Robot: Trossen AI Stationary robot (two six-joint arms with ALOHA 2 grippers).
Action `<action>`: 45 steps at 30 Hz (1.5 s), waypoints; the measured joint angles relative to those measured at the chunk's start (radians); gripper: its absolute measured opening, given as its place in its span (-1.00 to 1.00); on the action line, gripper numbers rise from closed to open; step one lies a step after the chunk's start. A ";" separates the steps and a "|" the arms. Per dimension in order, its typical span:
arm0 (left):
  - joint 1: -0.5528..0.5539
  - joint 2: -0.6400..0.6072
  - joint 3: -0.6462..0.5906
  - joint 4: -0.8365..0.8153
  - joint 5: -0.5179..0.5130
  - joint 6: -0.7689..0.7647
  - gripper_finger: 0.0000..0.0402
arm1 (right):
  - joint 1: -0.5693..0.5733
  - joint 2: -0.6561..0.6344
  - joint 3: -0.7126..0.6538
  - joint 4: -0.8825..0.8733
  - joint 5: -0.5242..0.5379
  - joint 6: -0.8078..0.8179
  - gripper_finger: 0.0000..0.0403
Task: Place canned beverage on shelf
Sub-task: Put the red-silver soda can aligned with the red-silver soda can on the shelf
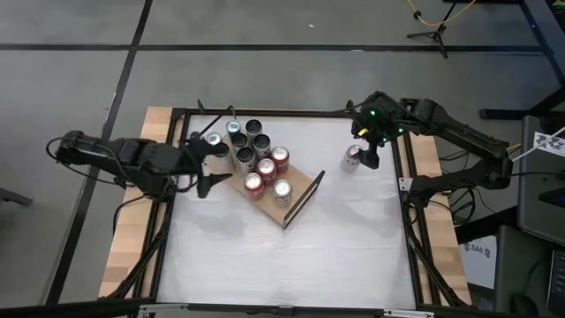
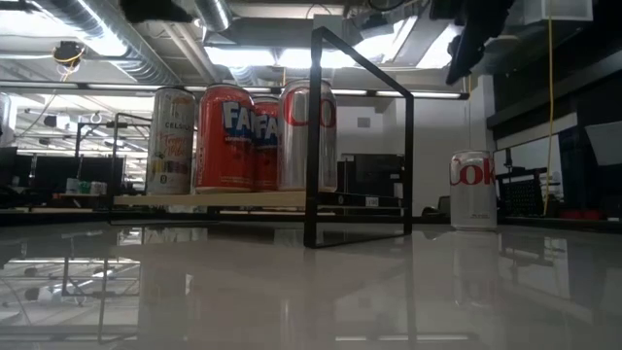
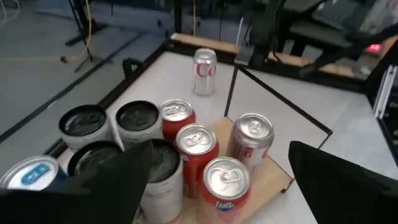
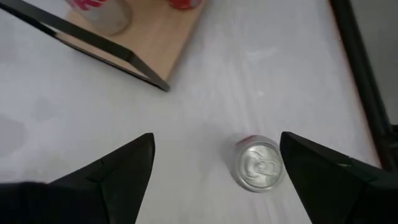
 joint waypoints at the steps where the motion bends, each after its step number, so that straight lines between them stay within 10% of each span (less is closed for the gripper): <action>1: 0.002 -0.037 -0.041 0.024 0.000 0.007 0.83 | 0.000 0.000 0.000 0.000 0.016 0.000 0.71; 13: 0.003 -0.421 -0.420 0.350 0.027 0.208 0.83 | -0.005 0.006 -0.046 -0.002 0.084 0.005 0.71; 27: 0.003 -0.730 -0.541 0.360 0.026 0.342 0.83 | -0.049 0.006 -0.305 0.147 0.153 -0.021 0.71; 45: 0.003 -0.790 -0.627 0.342 0.017 0.342 0.83 | -0.114 0.094 -0.334 0.211 0.153 -0.017 0.71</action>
